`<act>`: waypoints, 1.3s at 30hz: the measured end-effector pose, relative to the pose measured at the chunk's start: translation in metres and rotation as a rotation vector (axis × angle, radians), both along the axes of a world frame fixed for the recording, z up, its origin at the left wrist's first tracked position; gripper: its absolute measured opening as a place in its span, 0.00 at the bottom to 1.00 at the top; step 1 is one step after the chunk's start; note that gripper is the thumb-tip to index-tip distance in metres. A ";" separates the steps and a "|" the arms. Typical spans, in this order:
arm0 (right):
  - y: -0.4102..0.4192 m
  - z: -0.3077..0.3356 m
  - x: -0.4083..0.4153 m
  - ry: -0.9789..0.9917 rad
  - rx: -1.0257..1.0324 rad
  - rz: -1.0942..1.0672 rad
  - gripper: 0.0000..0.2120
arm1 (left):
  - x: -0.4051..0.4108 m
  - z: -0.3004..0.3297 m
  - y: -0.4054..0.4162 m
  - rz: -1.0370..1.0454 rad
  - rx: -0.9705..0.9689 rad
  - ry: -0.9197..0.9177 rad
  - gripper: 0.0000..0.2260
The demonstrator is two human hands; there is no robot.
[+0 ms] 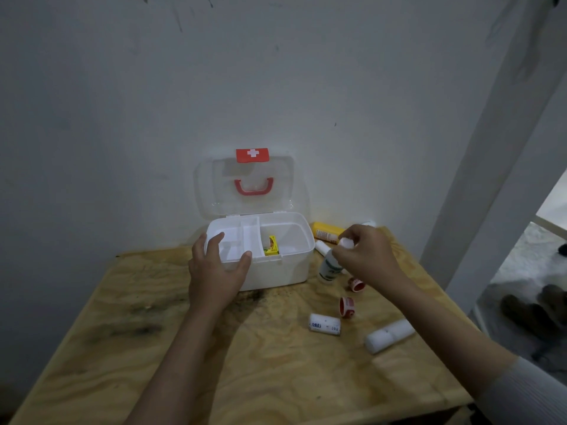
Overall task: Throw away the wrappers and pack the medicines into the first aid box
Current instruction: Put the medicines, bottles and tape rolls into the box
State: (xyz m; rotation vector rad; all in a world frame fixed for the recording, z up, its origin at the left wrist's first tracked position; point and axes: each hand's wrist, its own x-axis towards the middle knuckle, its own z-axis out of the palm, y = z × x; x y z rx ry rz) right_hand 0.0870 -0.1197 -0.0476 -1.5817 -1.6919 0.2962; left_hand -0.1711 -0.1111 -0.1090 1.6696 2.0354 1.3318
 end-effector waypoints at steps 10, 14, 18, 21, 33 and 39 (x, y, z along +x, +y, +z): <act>-0.012 0.045 0.011 0.191 0.302 0.092 0.08 | 0.001 -0.003 0.002 0.011 0.019 -0.010 0.30; -0.005 0.042 -0.010 0.235 0.254 0.191 0.08 | 0.001 -0.002 0.001 0.021 0.023 -0.016 0.30; 0.011 0.032 -0.032 0.207 0.136 0.270 0.08 | 0.002 -0.001 -0.001 0.012 0.016 -0.022 0.30; 0.027 0.026 -0.047 0.114 0.027 0.313 0.09 | 0.001 -0.001 -0.002 0.000 0.031 -0.030 0.30; 0.048 0.011 -0.067 -0.083 -0.087 0.425 0.12 | 0.002 -0.003 -0.001 0.016 0.041 -0.010 0.30; 0.047 0.011 -0.040 -0.070 -0.055 0.392 0.12 | 0.002 -0.002 -0.002 0.006 0.044 -0.019 0.29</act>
